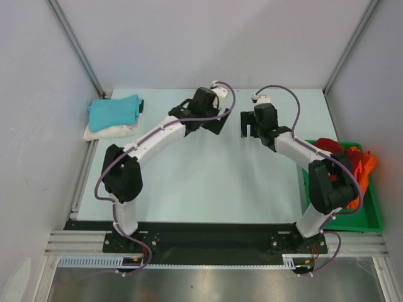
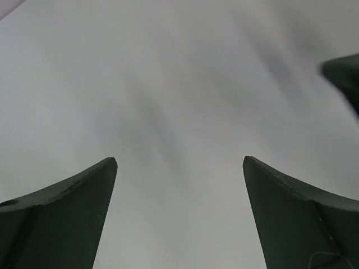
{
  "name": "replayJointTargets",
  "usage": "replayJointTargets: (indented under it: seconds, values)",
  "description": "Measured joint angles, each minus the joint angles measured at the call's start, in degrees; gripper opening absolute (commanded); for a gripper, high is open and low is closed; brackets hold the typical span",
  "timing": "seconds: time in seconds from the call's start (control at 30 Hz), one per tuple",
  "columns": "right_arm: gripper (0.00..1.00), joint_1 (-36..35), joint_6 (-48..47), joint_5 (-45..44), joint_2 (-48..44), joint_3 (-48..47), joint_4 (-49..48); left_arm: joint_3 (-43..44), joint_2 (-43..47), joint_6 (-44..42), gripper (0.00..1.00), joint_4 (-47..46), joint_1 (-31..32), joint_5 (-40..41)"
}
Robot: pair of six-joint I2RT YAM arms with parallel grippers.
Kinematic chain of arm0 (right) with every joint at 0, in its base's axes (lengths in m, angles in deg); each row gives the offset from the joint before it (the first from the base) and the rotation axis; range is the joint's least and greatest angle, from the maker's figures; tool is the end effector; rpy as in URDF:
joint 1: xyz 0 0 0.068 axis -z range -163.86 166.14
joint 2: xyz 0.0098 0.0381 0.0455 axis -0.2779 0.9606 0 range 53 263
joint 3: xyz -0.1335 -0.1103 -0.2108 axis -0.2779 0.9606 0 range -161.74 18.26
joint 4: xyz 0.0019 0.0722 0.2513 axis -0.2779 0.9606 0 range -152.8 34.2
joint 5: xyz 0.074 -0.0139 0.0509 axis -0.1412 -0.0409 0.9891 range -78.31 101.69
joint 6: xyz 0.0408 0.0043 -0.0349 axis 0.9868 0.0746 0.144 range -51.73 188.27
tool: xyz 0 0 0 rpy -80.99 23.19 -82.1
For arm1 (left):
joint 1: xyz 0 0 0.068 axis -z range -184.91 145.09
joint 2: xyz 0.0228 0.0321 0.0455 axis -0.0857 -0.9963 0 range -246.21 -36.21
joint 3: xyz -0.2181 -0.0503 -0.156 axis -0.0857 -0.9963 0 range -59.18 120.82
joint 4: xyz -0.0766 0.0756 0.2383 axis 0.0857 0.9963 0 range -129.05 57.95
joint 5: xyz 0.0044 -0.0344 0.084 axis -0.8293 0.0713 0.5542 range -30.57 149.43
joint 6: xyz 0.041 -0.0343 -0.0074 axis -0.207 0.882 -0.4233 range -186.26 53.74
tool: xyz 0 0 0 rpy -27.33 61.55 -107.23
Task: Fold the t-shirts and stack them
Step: Reset both grippers
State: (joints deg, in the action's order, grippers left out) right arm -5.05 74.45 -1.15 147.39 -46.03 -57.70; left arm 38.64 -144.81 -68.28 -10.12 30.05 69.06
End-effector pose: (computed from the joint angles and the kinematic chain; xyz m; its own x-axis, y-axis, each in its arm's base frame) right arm 0.3489 0.1267 0.2431 -0.5541 -0.1023 -0.8262 -0.1243 0.9915 -0.0394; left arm 0.3639 -0.2472 0.3071 -0.5069 0.3971 -0.7651 0.4777 0.8682 0.1341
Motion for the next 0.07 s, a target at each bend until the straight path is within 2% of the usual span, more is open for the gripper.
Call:
replayJointTargets:
  seconds: [0.07]
  values:
    - [1.00, -0.4, -0.3, -1.2, 1.8, -1.2, 0.1, 0.8, 0.0, -0.3, 1.00, 0.1, 3.6, -1.0]
